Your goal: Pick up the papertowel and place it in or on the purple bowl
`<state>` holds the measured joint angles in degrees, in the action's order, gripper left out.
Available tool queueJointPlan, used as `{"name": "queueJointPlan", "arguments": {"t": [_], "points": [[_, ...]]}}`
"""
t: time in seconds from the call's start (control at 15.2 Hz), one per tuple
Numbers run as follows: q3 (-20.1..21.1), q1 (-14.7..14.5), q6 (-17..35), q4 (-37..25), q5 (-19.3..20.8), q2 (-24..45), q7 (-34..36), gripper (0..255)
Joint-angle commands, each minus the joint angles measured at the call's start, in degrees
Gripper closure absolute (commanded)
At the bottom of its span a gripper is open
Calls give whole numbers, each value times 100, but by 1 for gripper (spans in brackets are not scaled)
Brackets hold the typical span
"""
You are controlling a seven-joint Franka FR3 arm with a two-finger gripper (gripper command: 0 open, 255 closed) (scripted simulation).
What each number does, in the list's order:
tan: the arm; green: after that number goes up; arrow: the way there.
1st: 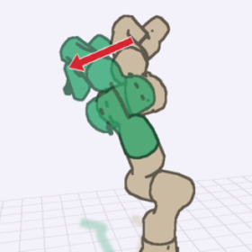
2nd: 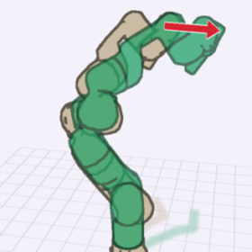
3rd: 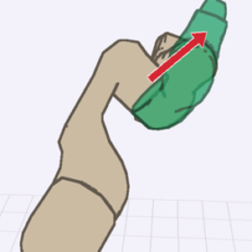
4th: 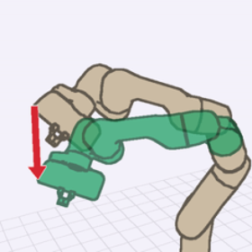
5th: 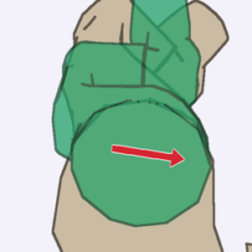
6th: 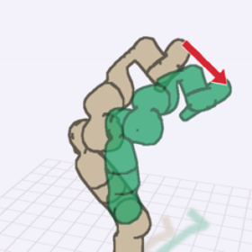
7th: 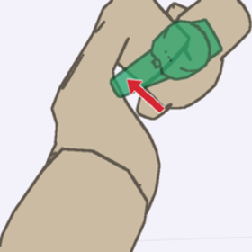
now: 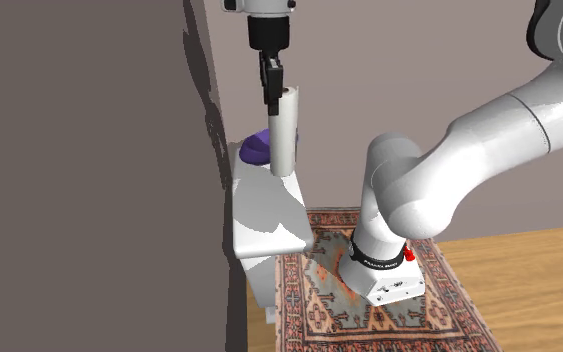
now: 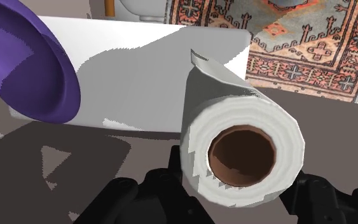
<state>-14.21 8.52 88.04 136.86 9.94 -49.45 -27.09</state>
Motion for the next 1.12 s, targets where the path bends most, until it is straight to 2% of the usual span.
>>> {"name": "queueJointPlan", "arguments": {"t": [0.0, 0.59, 1.06], "points": [[-254, 28, -16, -305, 148, 256, -265, 255], [-1424, -29, 33, -1756, 480, 1561, -1463, 255], [-2506, -239, -9, -3236, 223, 2912, -2578, 255]]}}
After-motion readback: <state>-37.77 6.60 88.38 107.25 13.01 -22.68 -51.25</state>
